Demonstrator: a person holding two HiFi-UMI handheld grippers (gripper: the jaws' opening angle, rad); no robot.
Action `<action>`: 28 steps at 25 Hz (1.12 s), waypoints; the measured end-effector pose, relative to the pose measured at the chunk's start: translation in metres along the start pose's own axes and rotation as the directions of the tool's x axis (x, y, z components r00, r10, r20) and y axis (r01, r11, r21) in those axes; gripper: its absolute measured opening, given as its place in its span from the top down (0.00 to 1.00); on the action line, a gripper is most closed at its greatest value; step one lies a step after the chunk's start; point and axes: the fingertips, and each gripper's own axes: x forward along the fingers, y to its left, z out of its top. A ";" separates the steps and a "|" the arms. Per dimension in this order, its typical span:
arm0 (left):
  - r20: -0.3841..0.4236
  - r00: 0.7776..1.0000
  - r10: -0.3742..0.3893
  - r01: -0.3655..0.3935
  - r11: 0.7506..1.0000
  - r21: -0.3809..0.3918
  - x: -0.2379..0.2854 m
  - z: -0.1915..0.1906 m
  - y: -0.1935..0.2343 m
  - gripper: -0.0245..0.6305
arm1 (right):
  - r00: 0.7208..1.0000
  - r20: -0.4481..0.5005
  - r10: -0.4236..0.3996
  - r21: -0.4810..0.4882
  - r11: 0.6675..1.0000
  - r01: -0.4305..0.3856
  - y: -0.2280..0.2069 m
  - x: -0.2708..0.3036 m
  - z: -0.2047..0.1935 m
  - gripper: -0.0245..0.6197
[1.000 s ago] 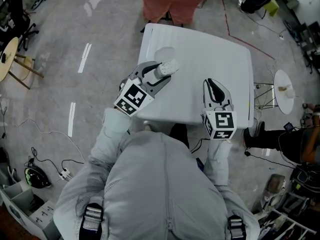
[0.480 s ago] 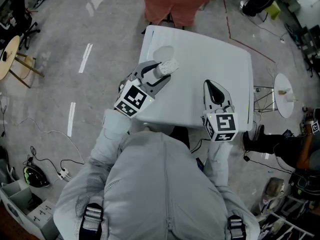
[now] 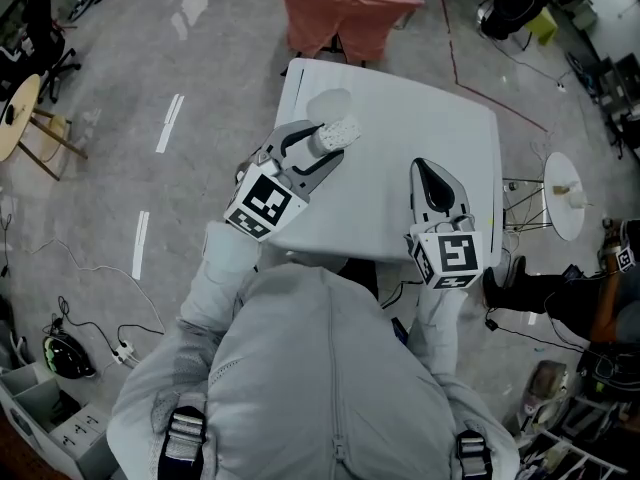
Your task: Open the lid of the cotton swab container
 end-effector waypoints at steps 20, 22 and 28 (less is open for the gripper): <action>0.018 1.000 -0.006 0.006 1.000 0.024 -0.007 0.021 -0.006 0.63 | 0.999 0.009 0.045 -0.035 0.998 -0.045 0.012 -0.004 0.013 0.91; 0.016 1.000 -0.007 0.007 1.000 0.022 -0.006 0.019 -0.005 0.63 | 0.999 0.008 0.047 -0.033 0.998 -0.047 0.013 -0.003 0.013 0.91; 0.018 1.000 -0.017 0.016 1.000 0.020 -0.008 0.017 -0.004 0.63 | 0.998 0.005 0.055 -0.033 0.998 -0.055 0.015 0.002 0.013 0.91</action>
